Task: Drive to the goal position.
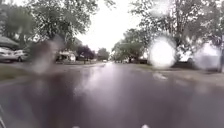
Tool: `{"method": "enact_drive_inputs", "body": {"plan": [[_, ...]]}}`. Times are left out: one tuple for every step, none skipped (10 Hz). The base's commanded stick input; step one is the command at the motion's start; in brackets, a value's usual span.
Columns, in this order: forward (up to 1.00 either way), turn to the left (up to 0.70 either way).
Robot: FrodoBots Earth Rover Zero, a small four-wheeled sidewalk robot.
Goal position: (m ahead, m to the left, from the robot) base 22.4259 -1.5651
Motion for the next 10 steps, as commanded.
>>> {"method": "enact_drive_inputs", "body": {"plan": [[0.70,0.00],[0.70,0.00],[0.70,0.00],[0.70,-0.05],[0.70,-0.28],[0.70,-0.35],[0.70,-0.35],[0.70,-0.35],[0.70,-0.35],[0.70,-0.35]]}}
